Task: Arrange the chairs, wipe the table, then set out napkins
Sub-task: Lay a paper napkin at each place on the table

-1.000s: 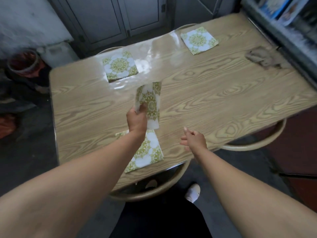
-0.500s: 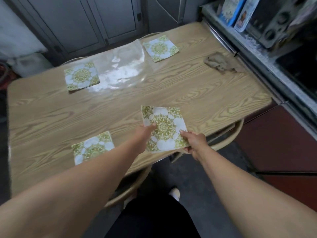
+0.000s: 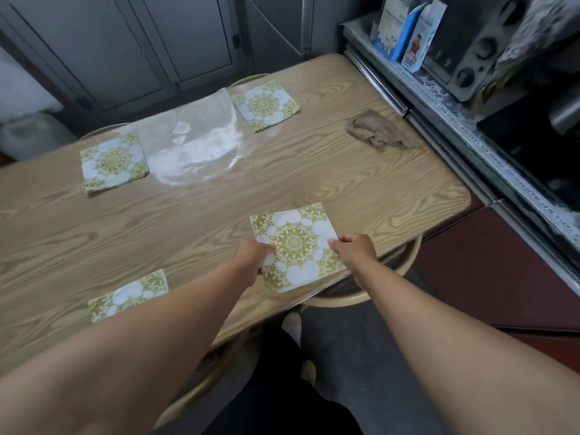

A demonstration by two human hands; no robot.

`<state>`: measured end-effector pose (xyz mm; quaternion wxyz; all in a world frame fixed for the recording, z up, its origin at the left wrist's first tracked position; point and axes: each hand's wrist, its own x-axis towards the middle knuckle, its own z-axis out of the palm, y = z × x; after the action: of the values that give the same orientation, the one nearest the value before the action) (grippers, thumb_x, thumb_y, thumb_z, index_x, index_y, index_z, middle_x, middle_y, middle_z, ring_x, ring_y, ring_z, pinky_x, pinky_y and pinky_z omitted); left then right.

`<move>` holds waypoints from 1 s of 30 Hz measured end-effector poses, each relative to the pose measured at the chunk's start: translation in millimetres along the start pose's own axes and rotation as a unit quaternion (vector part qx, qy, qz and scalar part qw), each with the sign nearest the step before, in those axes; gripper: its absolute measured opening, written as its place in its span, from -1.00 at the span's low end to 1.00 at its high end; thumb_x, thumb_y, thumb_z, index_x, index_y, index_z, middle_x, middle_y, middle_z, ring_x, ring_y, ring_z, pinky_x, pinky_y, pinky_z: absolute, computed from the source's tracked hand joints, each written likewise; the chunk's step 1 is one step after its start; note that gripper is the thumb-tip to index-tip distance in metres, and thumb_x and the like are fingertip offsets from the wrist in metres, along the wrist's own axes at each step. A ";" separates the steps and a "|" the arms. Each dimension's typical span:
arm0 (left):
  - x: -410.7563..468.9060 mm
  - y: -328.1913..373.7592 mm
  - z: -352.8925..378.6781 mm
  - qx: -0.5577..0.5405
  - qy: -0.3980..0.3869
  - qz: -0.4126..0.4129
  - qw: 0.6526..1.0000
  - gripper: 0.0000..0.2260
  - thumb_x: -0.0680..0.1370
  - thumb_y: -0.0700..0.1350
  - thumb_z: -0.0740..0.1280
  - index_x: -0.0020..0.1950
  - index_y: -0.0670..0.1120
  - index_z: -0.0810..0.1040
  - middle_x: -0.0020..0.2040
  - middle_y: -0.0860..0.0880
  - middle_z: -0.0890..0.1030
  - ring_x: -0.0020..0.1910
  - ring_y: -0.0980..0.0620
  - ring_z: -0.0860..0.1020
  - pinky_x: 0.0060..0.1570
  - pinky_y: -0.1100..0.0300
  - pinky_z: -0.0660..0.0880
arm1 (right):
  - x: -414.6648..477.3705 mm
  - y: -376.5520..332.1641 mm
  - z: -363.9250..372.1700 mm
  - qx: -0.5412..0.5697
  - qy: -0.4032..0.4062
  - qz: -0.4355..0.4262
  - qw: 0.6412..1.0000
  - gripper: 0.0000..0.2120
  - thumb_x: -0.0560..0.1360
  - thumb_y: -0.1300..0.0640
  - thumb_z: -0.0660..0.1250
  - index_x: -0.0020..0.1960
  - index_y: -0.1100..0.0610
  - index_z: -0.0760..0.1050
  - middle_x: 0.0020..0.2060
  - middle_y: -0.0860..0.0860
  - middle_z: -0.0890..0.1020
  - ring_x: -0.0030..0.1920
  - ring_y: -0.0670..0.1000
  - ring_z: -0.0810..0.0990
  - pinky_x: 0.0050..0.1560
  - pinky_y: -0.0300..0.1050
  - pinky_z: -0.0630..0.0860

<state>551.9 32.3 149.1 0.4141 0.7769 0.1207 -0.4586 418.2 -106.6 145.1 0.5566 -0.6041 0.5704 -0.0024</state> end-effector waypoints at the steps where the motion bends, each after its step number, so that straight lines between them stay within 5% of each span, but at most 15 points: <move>1: 7.9 10.4 4.9 0.000 -0.006 0.000 1.000 -0.76 0.54 -0.20 0.36 0.20 -0.21 0.54 0.07 -0.17 0.63 0.05 -0.16 0.60 0.02 -0.02 0.56 | 8.3 -7.0 -5.8 -0.012 0.011 -0.003 1.000 -0.84 0.50 0.12 0.39 0.00 0.21 0.61 -0.07 0.08 0.66 -0.04 0.05 0.60 -0.06 -0.17 0.44; 5: 23.9 30.5 14.7 -0.008 -0.030 0.001 1.000 -0.74 0.52 -0.27 0.38 0.20 -0.25 0.52 -0.01 -0.15 0.62 -0.05 -0.11 0.57 -0.09 0.07 0.51 | 23.5 -20.6 -19.4 -0.073 0.029 -0.009 0.997 -0.86 0.50 0.14 0.39 -0.01 0.21 0.61 -0.05 0.10 0.66 -0.08 0.05 0.59 -0.07 -0.17 0.45; 9: 35.8 48.7 23.4 -0.006 -0.034 -0.004 0.999 -0.68 0.48 -0.28 0.43 0.23 -0.25 0.54 0.15 -0.19 0.62 0.07 -0.14 0.60 0.03 0.04 0.56 | 43.4 -34.9 -28.2 -0.130 0.047 -0.012 0.990 -0.81 0.48 0.14 0.39 -0.01 0.26 0.62 -0.07 0.12 0.69 -0.01 0.13 0.65 -0.01 -0.08 0.54; 16: 58.4 61.4 31.3 -0.009 -0.019 -0.010 1.000 -0.67 0.45 -0.32 0.44 0.21 -0.20 0.56 0.14 -0.15 0.62 0.08 -0.12 0.58 -0.07 0.10 0.51 | 73.4 -50.5 -35.9 -0.186 0.035 -0.019 0.982 -0.87 0.44 0.11 0.41 -0.05 0.14 0.60 -0.10 0.03 0.67 -0.07 0.06 0.64 -0.06 -0.14 0.53; 22: 73.1 64.0 57.8 -0.034 0.007 -0.038 0.999 -0.80 0.47 -0.31 0.42 0.07 -0.17 0.56 -0.04 -0.13 0.63 -0.30 0.05 0.50 -0.30 0.20 0.45 | 105.9 -57.6 -54.0 -0.234 0.013 -0.020 0.972 -0.93 0.44 0.14 0.39 -0.10 0.10 0.55 -0.14 0.00 0.60 -0.14 0.04 0.55 -0.12 -0.19 0.43; 27: 74.1 65.0 90.4 -0.063 0.041 -0.056 0.996 -0.88 0.48 -0.33 0.41 -0.10 -0.13 0.55 -0.20 -0.07 0.61 -0.32 0.06 0.49 -0.32 0.22 0.45 | 137.4 -62.4 -73.4 -0.300 -0.041 -0.029 0.953 -0.92 0.46 0.14 0.37 -0.07 0.11 0.57 -0.18 -0.01 0.57 -0.15 0.05 0.55 -0.07 -0.14 0.50; 30: 72.6 63.1 114.4 -0.074 0.066 -0.054 0.994 -0.87 0.47 -0.36 0.41 -0.01 -0.22 0.60 -0.06 -0.17 0.64 -0.29 0.02 0.52 -0.35 0.25 0.44 | 157.5 -66.5 -91.4 -0.335 -0.061 -0.032 0.940 -0.93 0.46 0.12 0.36 -0.08 0.09 0.57 -0.15 0.01 0.60 -0.14 0.06 0.57 -0.08 -0.15 0.50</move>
<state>557.5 -107.6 96.7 0.4361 0.7650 0.2233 -0.4181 460.6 -294.8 125.2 0.3553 -0.7729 0.4828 0.2081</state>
